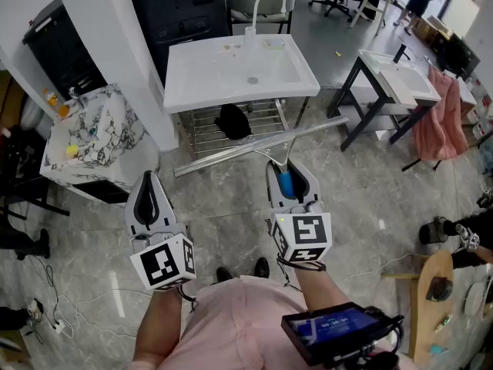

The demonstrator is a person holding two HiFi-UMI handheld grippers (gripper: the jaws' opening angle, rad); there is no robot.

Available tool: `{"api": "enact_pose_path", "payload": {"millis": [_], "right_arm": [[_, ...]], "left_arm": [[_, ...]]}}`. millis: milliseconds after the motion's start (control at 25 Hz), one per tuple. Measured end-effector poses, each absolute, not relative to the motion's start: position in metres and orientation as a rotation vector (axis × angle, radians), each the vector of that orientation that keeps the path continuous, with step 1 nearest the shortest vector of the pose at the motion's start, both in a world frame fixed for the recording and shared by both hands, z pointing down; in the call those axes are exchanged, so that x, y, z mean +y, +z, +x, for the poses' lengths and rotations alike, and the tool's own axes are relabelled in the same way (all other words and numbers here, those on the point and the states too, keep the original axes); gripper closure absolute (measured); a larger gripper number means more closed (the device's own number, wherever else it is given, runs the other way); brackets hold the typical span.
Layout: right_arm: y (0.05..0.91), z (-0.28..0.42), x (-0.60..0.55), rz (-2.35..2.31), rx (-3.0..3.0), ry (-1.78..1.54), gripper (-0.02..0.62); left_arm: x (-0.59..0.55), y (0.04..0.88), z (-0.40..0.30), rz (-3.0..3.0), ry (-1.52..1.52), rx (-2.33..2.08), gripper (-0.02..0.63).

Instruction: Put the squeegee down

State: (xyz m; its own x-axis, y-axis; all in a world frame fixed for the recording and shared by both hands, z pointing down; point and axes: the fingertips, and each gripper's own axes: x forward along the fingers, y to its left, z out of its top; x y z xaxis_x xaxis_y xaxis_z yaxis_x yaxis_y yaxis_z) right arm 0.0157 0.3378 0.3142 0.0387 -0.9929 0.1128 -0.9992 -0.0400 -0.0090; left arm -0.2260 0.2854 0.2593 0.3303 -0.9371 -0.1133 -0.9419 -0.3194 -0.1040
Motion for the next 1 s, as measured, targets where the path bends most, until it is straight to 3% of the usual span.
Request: {"api": "enact_pose_path", "payload": {"millis": [1000], "right_arm": [[0.318,0.079,0.348,2.187,-2.226,0.173,0.476]], "left_arm": [[0.305,0.272,-0.164,-2.411,-0.008,1.766,0.597]]}}
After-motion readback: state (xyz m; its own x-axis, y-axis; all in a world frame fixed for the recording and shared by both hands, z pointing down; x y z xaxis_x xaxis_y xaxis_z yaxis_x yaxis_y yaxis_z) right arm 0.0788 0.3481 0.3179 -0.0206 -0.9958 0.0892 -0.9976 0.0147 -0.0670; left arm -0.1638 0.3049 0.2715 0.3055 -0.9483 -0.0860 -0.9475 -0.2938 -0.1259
